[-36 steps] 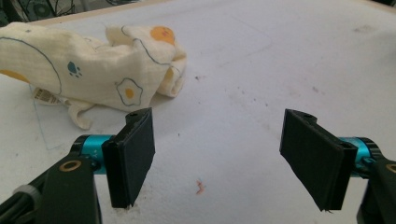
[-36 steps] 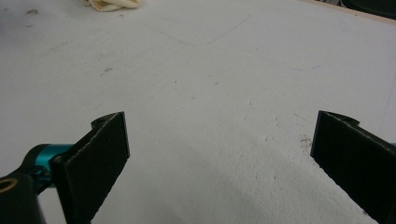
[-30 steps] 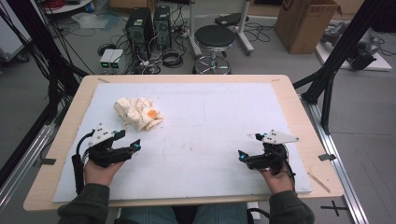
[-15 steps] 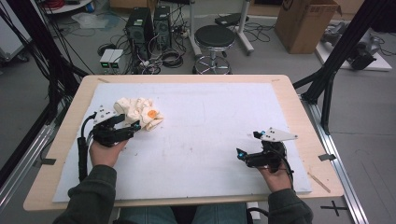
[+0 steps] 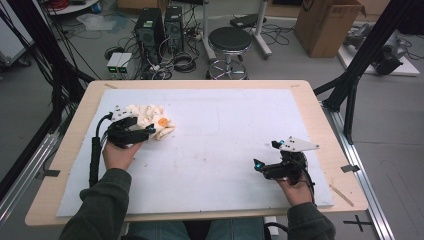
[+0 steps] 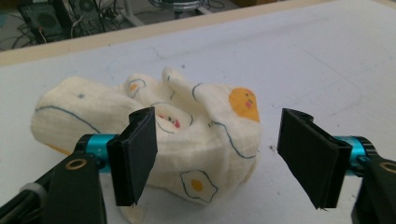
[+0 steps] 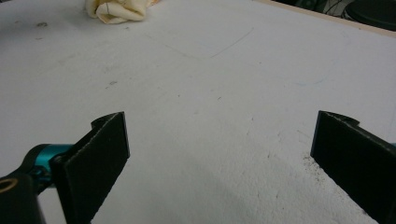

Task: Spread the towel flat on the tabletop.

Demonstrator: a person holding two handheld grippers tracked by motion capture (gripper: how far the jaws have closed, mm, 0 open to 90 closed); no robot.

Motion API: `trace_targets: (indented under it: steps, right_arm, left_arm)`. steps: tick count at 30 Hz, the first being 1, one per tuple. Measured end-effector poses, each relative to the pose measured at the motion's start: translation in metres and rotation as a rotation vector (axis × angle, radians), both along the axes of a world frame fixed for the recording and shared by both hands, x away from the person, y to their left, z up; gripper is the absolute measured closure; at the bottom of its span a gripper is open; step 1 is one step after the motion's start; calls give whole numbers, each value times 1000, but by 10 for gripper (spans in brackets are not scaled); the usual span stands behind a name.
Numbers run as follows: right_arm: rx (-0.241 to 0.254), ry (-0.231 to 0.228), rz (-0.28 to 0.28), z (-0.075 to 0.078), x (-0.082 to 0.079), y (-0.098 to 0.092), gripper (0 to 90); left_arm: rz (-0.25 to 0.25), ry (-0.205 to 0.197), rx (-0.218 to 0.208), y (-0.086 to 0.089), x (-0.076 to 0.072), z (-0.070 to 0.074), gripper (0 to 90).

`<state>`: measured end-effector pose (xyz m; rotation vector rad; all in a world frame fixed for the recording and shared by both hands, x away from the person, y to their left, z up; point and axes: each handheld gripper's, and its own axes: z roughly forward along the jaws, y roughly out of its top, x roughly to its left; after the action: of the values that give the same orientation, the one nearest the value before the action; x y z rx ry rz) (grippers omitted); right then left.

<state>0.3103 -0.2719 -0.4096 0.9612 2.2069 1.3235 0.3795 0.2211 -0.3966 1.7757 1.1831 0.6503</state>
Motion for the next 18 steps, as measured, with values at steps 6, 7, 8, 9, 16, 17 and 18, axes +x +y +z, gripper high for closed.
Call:
trace_targets:
  steps: [6, 7, 8, 9, 16, 17, 18]
  right_arm:
    - [-1, 9, 6, -1, 1, 2, 37]
    - [-1, 8, 7, -1, 1, 2, 36]
    - [-1, 8, 7, -1, 1, 2, 36]
    - [-2, 3, 11, -1, 1, 2, 37]
    - [0, 0, 9, 0, 2, 2, 36]
    - [0, 1, 9, 0, 2, 2, 37]
    - [0, 1, 9, 0, 2, 2, 37]
  left_arm:
    - [11, 11, 32, -4, 8, -9, 262]
    - [22, 18, 33, -5, 11, -13, 263]
    - [22, 18, 33, -5, 11, -13, 263]
    - [21, 23, 39, -5, 12, -14, 263]
    - [61, 57, 79, -7, 19, -24, 339]
    - [67, 63, 81, -7, 20, -25, 355]
    - [74, 66, 84, -7, 21, -27, 355]
